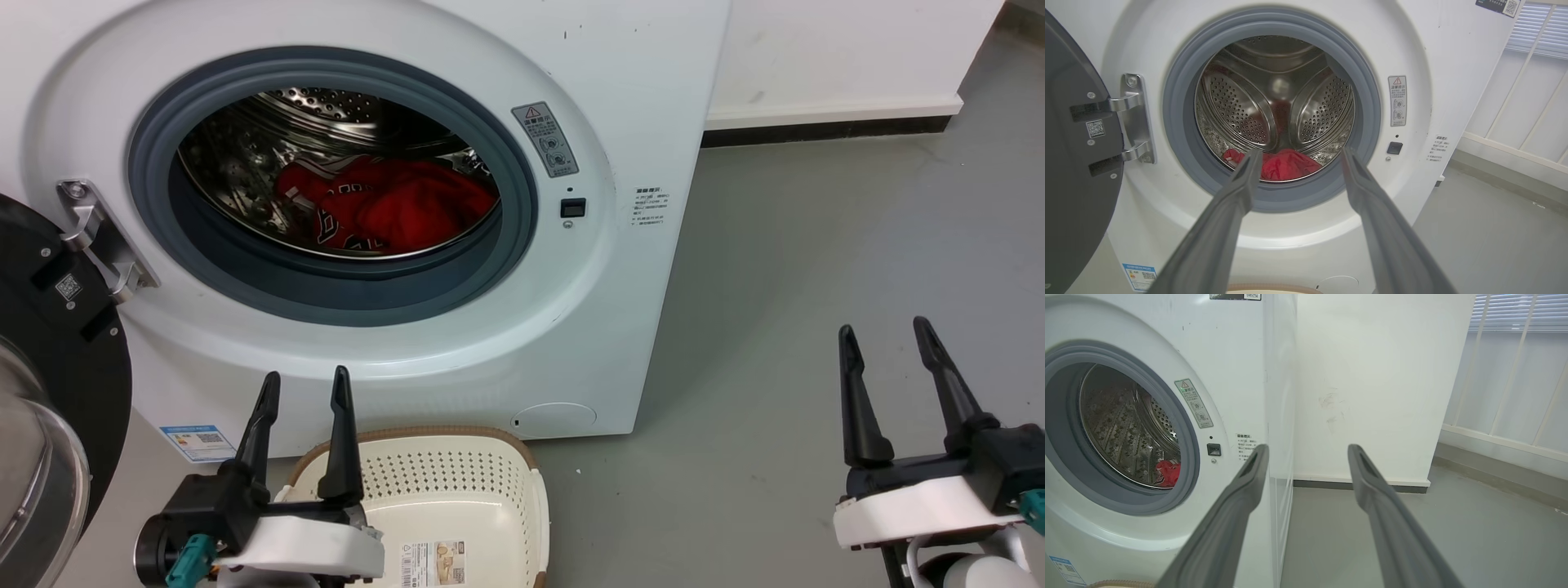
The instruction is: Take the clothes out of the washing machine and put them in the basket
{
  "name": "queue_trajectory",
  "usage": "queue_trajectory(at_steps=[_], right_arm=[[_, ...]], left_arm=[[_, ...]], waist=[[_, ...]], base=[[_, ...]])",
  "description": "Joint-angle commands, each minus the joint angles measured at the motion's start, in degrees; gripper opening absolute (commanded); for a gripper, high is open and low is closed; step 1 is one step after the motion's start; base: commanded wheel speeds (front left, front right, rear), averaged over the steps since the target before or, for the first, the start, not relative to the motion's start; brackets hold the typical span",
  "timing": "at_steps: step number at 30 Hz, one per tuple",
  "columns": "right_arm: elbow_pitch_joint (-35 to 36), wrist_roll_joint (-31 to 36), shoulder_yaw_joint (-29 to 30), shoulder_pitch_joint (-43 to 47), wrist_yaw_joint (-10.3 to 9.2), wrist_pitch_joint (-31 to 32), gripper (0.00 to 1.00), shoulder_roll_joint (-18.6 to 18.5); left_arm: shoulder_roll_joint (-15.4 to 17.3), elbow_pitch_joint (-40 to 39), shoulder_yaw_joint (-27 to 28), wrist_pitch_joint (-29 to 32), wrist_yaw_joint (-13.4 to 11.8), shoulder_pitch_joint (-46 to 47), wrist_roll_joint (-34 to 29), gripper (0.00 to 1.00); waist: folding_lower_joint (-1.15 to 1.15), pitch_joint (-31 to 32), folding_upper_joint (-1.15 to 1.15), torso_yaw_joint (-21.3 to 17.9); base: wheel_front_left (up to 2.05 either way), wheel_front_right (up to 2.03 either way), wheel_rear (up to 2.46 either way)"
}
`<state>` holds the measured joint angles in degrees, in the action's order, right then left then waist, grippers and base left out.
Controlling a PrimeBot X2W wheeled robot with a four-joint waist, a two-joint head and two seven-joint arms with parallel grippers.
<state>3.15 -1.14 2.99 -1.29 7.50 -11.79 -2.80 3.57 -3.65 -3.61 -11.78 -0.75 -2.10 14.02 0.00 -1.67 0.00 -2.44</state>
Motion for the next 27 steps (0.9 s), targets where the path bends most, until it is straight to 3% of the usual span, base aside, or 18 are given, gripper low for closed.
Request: queue_trajectory(at_steps=[1,11,20,27], right_arm=[[0.1,1.2,-0.2,0.1,-0.02,-0.5,1.00,-0.2],[-0.5,5.1,-0.7,0.3,-0.02,-1.6,1.00,-0.1],[0.3,10.3,-0.8,0.4,-0.03,-2.5,1.00,-0.1],[-1.5,8.9,-1.0,1.0,-0.03,-3.3,1.00,-0.1]], left_arm=[[0.4,-0.3,-0.4,-0.5,-0.1,-0.3,-1.5,1.00],[0.6,1.9,-1.1,-1.6,-1.4,-0.8,-6.2,1.00],[0.7,1.1,-2.1,-2.6,-0.9,-0.5,-10.1,1.00],[0.1,1.4,-1.0,-3.3,0.6,-1.1,-10.0,1.00]], waist=[[0.00,0.0,0.00,0.0],[0.00,-0.1,0.00,-0.2],[0.00,-0.5,0.00,-0.2],[0.00,-0.7,0.00,0.1]], base=[[0.00,0.00,0.00],[0.00,0.00,0.00],[0.00,0.00,0.00],[0.00,0.00,0.00]])
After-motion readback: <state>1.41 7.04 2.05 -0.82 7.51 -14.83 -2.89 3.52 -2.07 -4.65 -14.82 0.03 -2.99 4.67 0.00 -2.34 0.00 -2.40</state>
